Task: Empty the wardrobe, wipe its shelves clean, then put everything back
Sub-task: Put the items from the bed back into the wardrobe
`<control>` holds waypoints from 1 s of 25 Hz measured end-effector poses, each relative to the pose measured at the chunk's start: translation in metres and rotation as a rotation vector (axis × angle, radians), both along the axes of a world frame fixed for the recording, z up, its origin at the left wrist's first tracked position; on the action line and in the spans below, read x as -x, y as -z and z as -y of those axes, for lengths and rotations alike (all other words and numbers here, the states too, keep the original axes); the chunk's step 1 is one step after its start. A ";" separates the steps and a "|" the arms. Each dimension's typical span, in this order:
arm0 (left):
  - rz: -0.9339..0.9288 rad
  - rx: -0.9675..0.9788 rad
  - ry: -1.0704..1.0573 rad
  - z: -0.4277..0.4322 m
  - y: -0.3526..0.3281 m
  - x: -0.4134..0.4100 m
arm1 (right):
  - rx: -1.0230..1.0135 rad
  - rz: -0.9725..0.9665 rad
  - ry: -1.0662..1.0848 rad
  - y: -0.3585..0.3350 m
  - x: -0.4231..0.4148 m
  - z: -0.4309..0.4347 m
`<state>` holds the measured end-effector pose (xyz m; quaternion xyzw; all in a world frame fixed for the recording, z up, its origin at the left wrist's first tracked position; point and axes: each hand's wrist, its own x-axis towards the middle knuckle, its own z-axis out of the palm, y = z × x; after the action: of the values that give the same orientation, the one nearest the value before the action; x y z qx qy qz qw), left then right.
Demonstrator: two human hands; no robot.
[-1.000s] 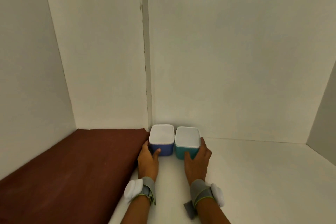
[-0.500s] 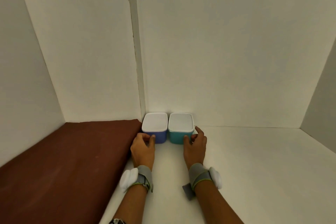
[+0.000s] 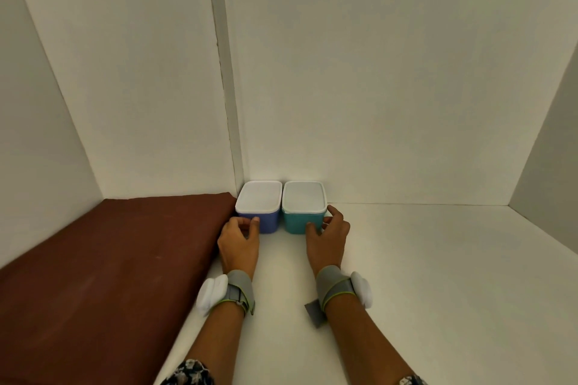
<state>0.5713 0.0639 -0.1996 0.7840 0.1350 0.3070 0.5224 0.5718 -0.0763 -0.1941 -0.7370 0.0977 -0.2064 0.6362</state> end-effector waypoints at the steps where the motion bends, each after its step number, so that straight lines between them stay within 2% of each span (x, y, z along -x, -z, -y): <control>1: -0.020 0.008 0.008 0.000 -0.001 0.000 | -0.013 -0.007 0.002 0.000 0.000 0.000; 8: -0.112 -0.073 0.100 0.000 -0.007 0.016 | -0.132 0.003 0.074 -0.002 0.002 -0.006; 14: -0.282 -0.185 0.099 -0.001 -0.009 0.046 | -0.142 0.005 0.058 -0.009 0.019 -0.008; 18: -0.308 -0.028 0.211 0.008 -0.012 0.093 | -0.057 -0.159 -0.157 -0.015 0.056 0.001; 21: -0.274 0.059 0.257 0.014 -0.019 0.133 | -0.036 -0.237 -0.229 -0.018 0.099 0.008; 25: -0.229 0.131 0.281 0.025 -0.026 0.196 | 0.016 -0.207 -0.312 -0.019 0.171 0.018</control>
<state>0.3758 0.0388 -0.1736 0.7892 0.1023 0.1304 0.5913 0.4003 -0.0940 -0.1747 -0.7653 0.0453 -0.0291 0.6414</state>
